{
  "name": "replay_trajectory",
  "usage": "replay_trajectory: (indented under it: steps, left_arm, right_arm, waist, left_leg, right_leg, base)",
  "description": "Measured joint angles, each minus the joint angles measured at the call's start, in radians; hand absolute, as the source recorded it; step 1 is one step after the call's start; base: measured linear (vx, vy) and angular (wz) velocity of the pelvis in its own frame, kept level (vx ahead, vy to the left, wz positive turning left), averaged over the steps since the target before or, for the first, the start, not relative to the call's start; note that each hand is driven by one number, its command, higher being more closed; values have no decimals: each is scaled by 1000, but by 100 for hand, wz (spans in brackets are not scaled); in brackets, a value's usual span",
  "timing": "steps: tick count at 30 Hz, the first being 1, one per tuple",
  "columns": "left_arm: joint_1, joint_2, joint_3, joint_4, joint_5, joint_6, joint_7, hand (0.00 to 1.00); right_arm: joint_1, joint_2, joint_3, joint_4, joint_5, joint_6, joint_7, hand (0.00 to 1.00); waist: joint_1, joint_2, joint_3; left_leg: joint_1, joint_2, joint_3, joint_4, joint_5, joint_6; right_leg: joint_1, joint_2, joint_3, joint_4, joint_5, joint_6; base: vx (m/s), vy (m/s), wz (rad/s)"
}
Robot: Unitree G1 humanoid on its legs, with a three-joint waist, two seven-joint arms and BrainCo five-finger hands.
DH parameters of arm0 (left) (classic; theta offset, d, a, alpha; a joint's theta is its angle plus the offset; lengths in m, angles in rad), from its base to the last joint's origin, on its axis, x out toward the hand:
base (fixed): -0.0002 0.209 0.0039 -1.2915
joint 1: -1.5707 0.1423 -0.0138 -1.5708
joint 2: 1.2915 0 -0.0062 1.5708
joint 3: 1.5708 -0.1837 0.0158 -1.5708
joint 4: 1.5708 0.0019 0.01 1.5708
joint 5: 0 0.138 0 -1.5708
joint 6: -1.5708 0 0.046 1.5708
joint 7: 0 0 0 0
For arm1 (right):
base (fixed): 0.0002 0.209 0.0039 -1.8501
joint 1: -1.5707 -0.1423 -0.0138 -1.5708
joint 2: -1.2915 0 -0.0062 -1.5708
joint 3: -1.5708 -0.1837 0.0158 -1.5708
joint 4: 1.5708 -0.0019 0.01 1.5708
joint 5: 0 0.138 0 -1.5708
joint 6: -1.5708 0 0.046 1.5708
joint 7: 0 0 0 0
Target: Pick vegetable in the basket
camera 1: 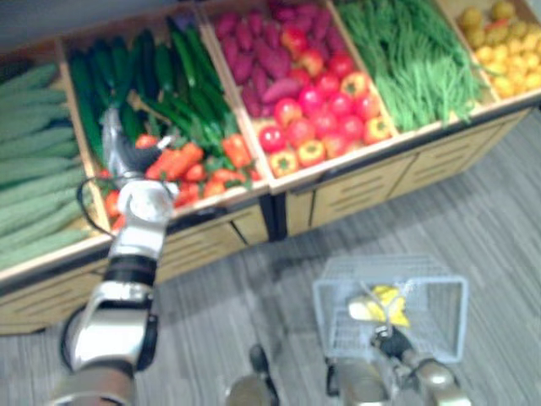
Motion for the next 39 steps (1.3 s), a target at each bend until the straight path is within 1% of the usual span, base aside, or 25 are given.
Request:
replay_trajectory:
  steps: [2, 3, 4, 6, 7, 11, 13, 15, 17, 20, 21, 22, 24, 26, 27, 30, 32, 35, 37, 39]
  left_arm:
    - [-24, 0, -1, 14, 8, 19, -21, 0]
    - [-33, 0, -2, 28, 9, 25, -32, 0]
    - [-35, 0, -3, 30, 11, 33, -36, 0]
    - [-40, 0, -3, 49, 10, 61, -49, 0]
    - [-40, 0, -2, 54, 10, 67, -55, 0]
    - [-40, -1, -1, 82, 13, 98, -80, 0]
    - [-40, -1, -1, 86, 23, 106, -83, 0]
    - [-46, -1, -1, 99, 74, 106, -83, 0]
    - [-75, -2, 1, 123, 88, 108, -83, 0]
    - [-113, -2, 1, 155, 100, 116, -75, 0]
    - [-185, 1, 2, 201, 142, 131, -29, 0]
    - [-201, 3, 3, 209, 159, 140, -12, 0]
    - [-214, 3, 2, 218, 168, 147, 11, 0]
    - [-226, 7, 1, 220, 168, 158, 13, 0]
    - [-240, 20, -4, 224, 168, 166, 21, 100]
    - [-276, 53, -10, 236, 168, 170, 49, 100]
    - [-301, 71, -10, 235, 168, 176, 70, 100]
    - [-303, 87, -11, 235, 168, 189, 67, 100]
    - [-303, 88, -19, 235, 168, 189, 67, 100]
    - [-304, 89, -20, 234, 168, 185, 55, 100]
  right_arm:
    - [-31, -3, 14, -8, 23, 0, -2, 100]
    - [-39, -5, 25, -14, 27, -1, -3, 100]
    - [-39, -6, 25, -24, 30, -2, -5, 100]
    - [-52, -8, 26, -30, 33, -6, -6, 100]
    - [-56, -8, 26, -30, 33, -6, -6, 100]
    - [-71, -8, 26, -28, 33, -6, -6, 100]
    - [-81, -8, 26, -27, 33, -6, -5, 100]
    - [-98, -9, 26, -24, 33, 1, -5, 100]
    - [-110, -12, 26, -21, 38, 4, -4, 100]
    - [-144, -16, 26, 6, 64, 8, 0, 100]
    - [-188, -20, 27, 15, 70, 13, 7, 100]
    - [-202, -22, 29, 15, 71, 14, 8, 100]
    - [-221, -28, 33, 20, 71, 16, 9, 100]
    - [-231, -32, 42, 20, 71, 15, 9, 100]
    - [-237, -33, 51, 14, 71, 14, 10, 100]
    - [-249, -33, 65, 13, 72, 7, 10, 100]
    - [-258, -33, 66, 13, 75, 7, 11, 100]
    - [-266, -33, 68, 14, 78, 7, 10, 100]
    - [-266, -33, 68, 14, 78, 7, 10, 100]
    - [-268, -34, 68, 13, 78, 7, 10, 100]
  waist:
    - [-3, -19, 41]
    - [-3, -23, 50]
    - [-5, -23, 51]
    - [-11, -25, 76]
    - [-12, -26, 81]
    - [-17, -25, 88]
    - [-16, -27, 96]
    - [-17, -27, 102]
    - [-17, -27, 102]
    - [-20, -35, 107]
    - [-24, -51, 116]
    - [-27, -54, 118]
    - [-34, -57, 119]
    - [-40, -58, 120]
    - [-43, -62, 122]
    - [-51, -76, 128]
    - [-52, -79, 130]
    - [-52, -79, 130]
    - [-55, -79, 130]
    - [-64, -79, 130]
  left_leg:
    - [-11, 1, 2, 14, 0, 0]
    - [-24, 2, 4, 16, -1, 1]
    - [-34, 2, 4, 17, -1, 1]
    - [-47, 2, 6, 23, -1, 2]
    - [-48, 2, 6, 26, -1, 2]
    - [-76, 8, 11, 49, -5, 9]
    - [-79, 8, 14, 49, -5, 9]
    - [-90, 9, 20, 51, -5, 9]
    - [-107, 8, 22, 51, -3, 13]
    - [-125, 6, 24, 49, 2, 19]
    - [-155, 3, 27, 46, 8, 26]
    - [-165, 2, 26, 46, 10, 27]
    - [-174, -1, 25, 45, 10, 28]
    - [-179, -4, 26, 44, 10, 28]
    - [-186, -7, 28, 40, 13, 30]
    - [-203, -14, 29, 21, 28, 31]
    - [-213, -17, 28, 11, 36, 32]
    - [-213, -18, 28, 11, 36, 32]
    - [-214, -20, 27, 11, 36, 32]
    - [-214, -24, 28, 11, 36, 33]
  right_leg:
    - [-7, -1, 8, 2, 8, -6]
    - [-21, 0, 12, 2, 12, -7]
    - [-32, 0, 13, 2, 16, -8]
    - [-44, 0, 20, 1, 25, -9]
    - [-44, 0, 21, 1, 25, -10]
    - [-64, 3, 25, 1, 33, -13]
    - [-69, 4, 27, 1, 36, -12]
    - [-80, 3, 30, 0, 41, -12]
    - [-96, 2, 32, 0, 46, -12]
    - [-118, 1, 34, 0, 51, -11]
    - [-150, -1, 37, -2, 58, -10]
    - [-158, -2, 37, -2, 60, -9]
    - [-164, -5, 36, -5, 62, -6]
    - [-171, -8, 36, -5, 62, -6]
    - [-182, -10, 38, -4, 64, -4]
    - [-208, -13, 41, -9, 74, -7]
    - [-215, -14, 39, -18, 82, -7]
    - [-215, -15, 39, -20, 83, -7]
    - [-215, -18, 38, -20, 84, -5]
    - [-215, -22, 38, -20, 85, -3]
  base:
    - [-86, -17, -4]
    - [-88, -21, -7]
    - [-79, -25, -5]
    - [-54, -20, -5]
    - [-53, -17, -3]
    - [-46, -22, -3]
    - [-35, -15, -3]
    - [-51, -12, -5]
    - [-41, -7, -2]
    - [-10, -2, 0]
    - [0, 0, 0]
    - [2, -1, 3]
    - [25, 14, 5]
    - [13, 8, 2]
    - [0, 0, 0]
    - [0, 0, 0]
    - [12, -2, 4]
    - [0, 0, 0]
    - [0, 0, 0]
    - [0, 0, 0]
